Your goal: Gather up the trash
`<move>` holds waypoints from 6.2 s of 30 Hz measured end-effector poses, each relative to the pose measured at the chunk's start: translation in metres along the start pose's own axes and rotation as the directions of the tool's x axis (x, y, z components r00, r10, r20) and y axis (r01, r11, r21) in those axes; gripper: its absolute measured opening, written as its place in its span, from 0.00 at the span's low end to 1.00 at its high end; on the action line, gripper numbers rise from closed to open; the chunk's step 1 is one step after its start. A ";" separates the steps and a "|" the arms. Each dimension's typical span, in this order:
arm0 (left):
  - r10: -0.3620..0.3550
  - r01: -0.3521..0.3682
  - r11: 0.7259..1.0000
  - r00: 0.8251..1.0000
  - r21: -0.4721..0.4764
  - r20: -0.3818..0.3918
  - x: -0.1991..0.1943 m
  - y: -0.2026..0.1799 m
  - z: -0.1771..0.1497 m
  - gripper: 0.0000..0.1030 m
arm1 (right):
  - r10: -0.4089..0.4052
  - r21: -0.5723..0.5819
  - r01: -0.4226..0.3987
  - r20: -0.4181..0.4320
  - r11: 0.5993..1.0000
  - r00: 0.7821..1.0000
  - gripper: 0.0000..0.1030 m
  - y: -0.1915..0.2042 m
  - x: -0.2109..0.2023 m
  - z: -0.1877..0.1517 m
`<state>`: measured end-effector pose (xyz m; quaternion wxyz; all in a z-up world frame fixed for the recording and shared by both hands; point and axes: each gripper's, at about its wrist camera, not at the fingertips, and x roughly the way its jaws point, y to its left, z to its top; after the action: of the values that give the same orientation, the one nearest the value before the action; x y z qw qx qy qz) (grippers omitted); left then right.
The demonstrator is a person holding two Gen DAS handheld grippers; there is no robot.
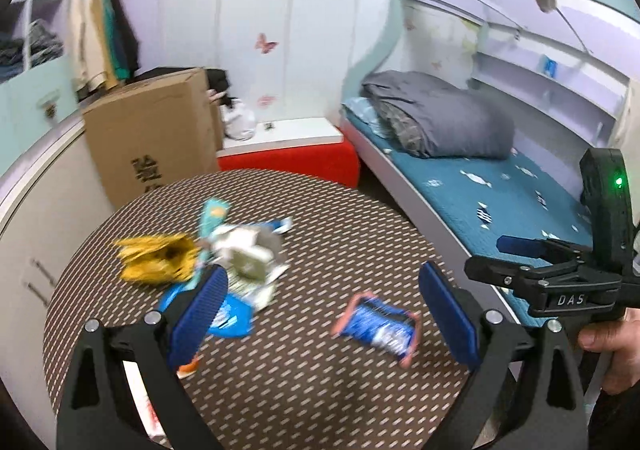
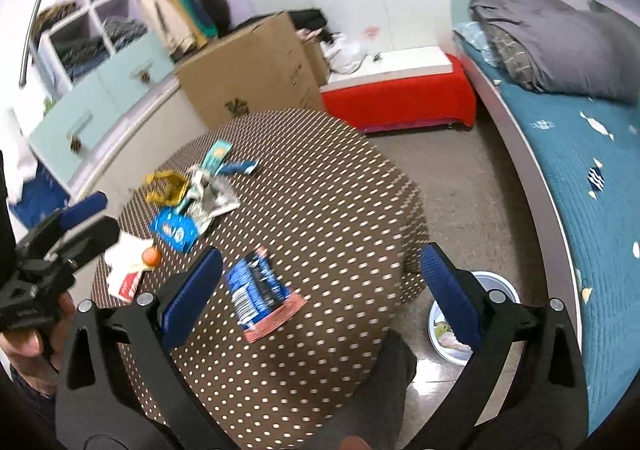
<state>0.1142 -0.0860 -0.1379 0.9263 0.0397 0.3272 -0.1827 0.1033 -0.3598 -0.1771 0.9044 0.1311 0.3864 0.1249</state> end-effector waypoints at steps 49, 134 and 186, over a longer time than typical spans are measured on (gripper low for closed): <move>0.014 -0.010 1.000 0.984 0.021 -0.176 0.047 0.097 -0.062 0.29 | 0.025 -0.226 -0.060 -0.152 0.972 0.988 0.35 0.073 0.083 -0.031; -0.301 0.453 0.844 0.842 0.286 -0.446 0.244 -0.287 0.011 0.43 | -0.189 0.576 0.109 0.080 0.810 0.979 0.78 -0.291 -0.048 -0.064; -0.069 0.073 0.996 0.995 -0.058 0.067 -0.030 0.012 0.001 0.94 | 0.034 0.048 -0.044 0.189 0.998 0.981 0.94 0.030 -0.043 0.044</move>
<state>0.0976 -0.0654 -0.1185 0.9301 -0.0060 0.3037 -0.2066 0.1024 -0.3520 -0.1092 0.9305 0.1735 0.2998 0.1195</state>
